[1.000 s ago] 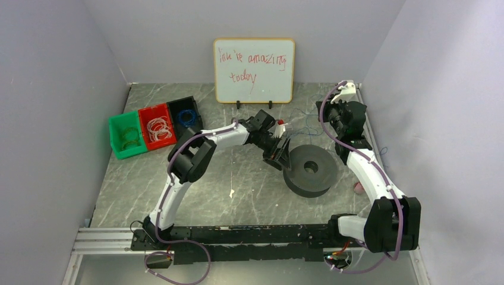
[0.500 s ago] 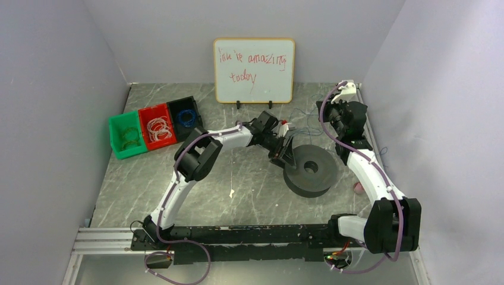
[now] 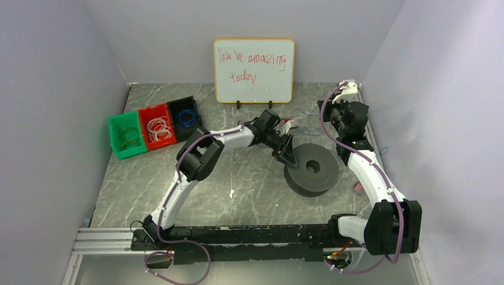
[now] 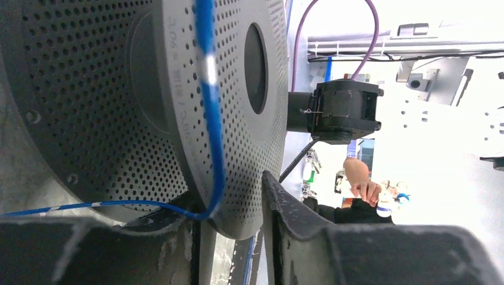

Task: Wrap the cables
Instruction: Pick up the cable reel from the center of the board.

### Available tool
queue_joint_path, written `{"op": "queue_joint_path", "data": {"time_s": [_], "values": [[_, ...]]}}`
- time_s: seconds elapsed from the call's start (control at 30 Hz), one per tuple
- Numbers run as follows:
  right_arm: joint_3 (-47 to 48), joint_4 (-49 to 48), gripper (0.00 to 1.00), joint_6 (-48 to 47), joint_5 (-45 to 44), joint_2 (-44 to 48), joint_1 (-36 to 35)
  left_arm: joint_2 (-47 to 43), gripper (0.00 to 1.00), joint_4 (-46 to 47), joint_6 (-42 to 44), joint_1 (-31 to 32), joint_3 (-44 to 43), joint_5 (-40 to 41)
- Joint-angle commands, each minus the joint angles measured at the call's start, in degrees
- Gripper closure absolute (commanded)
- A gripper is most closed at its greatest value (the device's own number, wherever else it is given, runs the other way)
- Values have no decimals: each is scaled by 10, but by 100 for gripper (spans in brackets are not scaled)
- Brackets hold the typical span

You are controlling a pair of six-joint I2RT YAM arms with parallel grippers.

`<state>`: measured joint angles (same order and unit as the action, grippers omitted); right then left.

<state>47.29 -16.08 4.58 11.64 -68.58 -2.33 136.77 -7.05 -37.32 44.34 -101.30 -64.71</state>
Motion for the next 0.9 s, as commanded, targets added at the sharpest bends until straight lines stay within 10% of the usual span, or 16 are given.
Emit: {"op": "queue_joint_path", "data": {"time_s": [0.0,0.1,0.53,0.87], "values": [[10,-17,100,-6,-1,17,5,-5,70,42,-21,3,-21,-30],[10,-17,100,-6,0,19,8,-9,96,16,-4,4,-26,-23],[28,14,100,-3,43,35,21,-222,97,-501,534,1,-71,184],[73,72,100,-6,135,48,19,-507,97,-478,648,-5,145,494]]}}
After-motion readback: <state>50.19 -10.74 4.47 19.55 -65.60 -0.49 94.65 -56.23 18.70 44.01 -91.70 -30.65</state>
